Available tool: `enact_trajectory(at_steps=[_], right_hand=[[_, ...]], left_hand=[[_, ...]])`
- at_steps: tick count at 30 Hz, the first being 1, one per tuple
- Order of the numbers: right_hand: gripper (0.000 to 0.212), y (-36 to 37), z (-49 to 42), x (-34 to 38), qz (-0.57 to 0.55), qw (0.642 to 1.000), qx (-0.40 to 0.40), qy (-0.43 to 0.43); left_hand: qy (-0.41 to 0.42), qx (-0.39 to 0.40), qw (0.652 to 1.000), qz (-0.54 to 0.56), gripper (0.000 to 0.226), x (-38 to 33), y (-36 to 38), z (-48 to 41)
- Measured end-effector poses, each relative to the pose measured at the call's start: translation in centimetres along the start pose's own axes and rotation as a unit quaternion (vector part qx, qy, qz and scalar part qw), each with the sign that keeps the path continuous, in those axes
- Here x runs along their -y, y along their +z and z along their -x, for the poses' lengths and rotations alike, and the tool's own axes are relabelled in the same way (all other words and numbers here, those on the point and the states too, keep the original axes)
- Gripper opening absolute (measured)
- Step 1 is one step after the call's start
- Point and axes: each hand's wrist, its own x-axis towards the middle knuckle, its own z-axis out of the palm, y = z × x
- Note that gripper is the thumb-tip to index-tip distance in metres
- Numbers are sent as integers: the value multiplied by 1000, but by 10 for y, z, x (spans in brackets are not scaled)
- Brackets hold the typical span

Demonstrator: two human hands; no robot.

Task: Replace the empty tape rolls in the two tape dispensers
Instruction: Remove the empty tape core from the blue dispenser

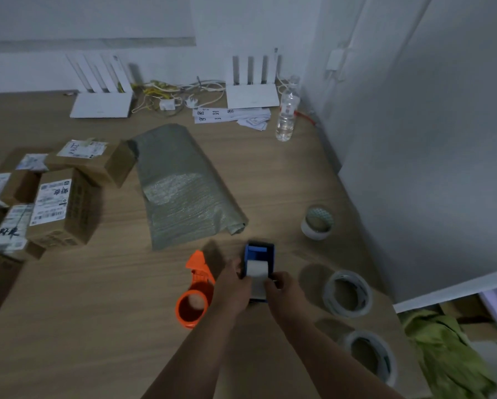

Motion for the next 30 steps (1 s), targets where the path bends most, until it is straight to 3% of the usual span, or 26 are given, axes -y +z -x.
enact_trajectory(at_steps=[8,14,17,20,30], right_hand=[[29,-7,-9,-5,-13,999,3,33],[12,-1,-22,-14,12,993,42,109],[24,3,-27,-18,-42,986,63,149],[21,4,-26,-17,-131,974,61,172],[18,-7,-14,-1,-203,972,42,109]], left_hand=[[-46,2,997,58,41,-2,7,5],[-68,12,994,90,35,0,9,7],[-76,12,993,93,29,0,8,7],[-80,21,991,109,28,0,5,9],[-22,30,985,169,27,-5,-14,17]])
